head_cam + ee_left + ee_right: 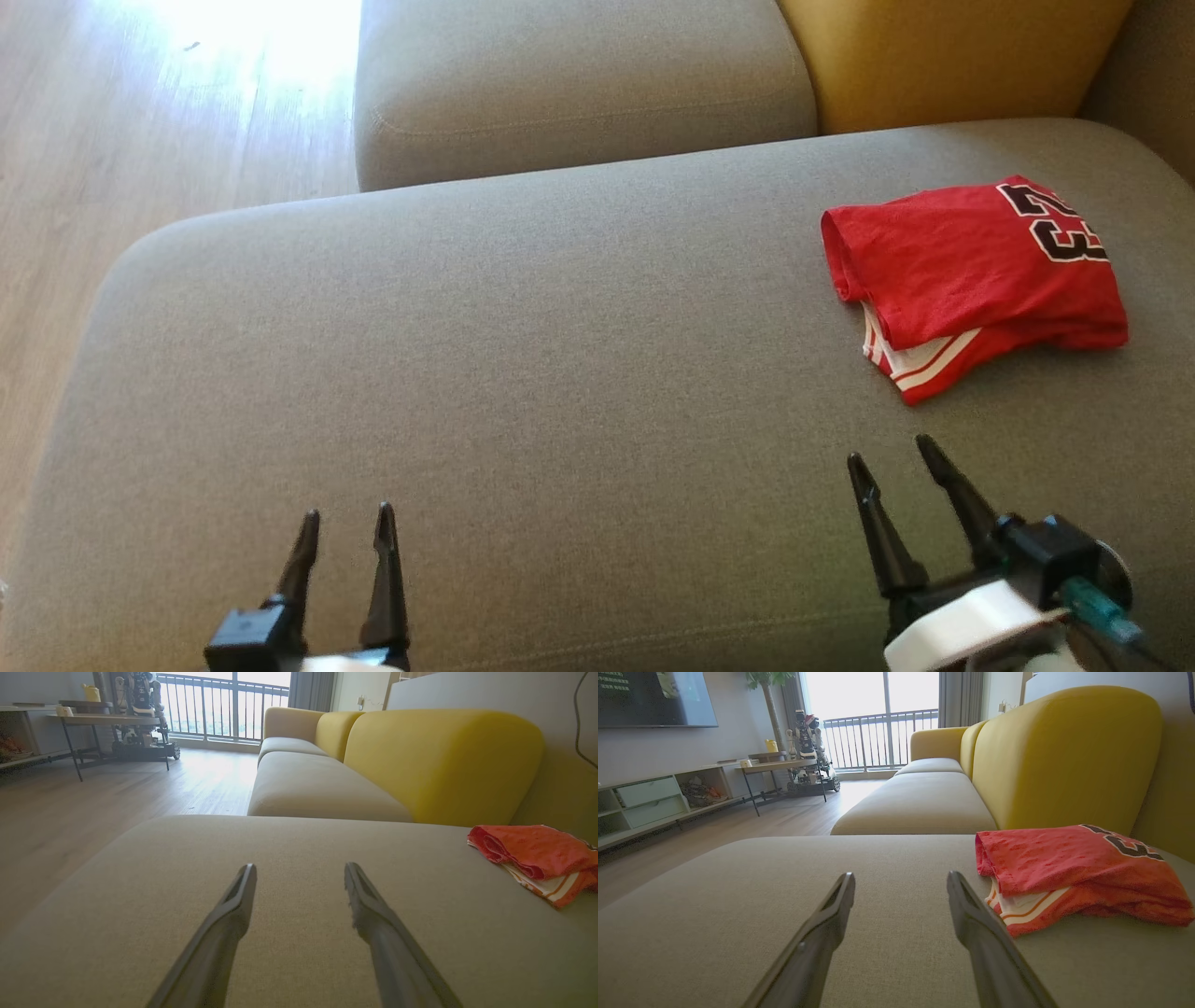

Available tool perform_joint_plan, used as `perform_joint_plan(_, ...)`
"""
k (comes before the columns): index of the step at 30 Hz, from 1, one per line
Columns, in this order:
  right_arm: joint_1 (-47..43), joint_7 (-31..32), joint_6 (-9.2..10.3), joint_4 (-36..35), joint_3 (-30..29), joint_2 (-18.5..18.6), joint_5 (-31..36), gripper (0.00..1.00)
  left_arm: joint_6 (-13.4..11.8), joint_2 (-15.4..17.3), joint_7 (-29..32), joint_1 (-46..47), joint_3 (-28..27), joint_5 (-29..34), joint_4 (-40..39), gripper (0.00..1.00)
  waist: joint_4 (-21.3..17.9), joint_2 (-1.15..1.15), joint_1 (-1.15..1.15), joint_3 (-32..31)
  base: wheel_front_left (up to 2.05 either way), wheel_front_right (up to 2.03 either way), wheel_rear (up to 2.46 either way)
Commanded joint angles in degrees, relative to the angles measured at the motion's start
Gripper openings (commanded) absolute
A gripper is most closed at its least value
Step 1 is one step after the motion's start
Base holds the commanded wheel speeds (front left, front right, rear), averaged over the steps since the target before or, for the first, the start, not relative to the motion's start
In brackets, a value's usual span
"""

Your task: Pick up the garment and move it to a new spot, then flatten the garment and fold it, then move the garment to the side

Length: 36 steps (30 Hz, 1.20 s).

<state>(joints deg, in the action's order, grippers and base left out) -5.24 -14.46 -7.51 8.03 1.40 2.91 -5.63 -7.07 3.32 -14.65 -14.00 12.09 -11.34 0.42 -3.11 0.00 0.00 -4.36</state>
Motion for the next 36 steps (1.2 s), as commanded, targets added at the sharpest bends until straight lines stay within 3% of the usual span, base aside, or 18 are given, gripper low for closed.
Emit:
perform_joint_plan(1, 0.0, 0.0, 0.0, 0.0, 0.1, 0.0, -0.1, 0.0, 0.0, 0.0, 0.0, 0.0, 0.0, 0.3, 0.1, 0.0, 0.0, 0.0, 0.0, -0.1, 0.0, 0.0, 0.0)
perform_joint_plan(5, -0.7, 0.1, 0.0, 2.6, 0.5, 0.0, -0.6, 0.0, 0.0, 0.0, 0.0, -0.5, 0.3, 0.0, 2.8, 0.0, 0.0, 0.0, 0.0, -0.1, 0.0, 0.0, 0.0)
perform_joint_plan(36, 2.2, 4.1, 0.01, 3.4, -0.3, 1.0, -22.5, 0.0, 3.6, 1.0, 3.9, 4.6, -2.7, -20.9, 5.7, 0.0, 0.8, 0.0, 0.0, 1.0, 0.0, 0.0, 0.0)
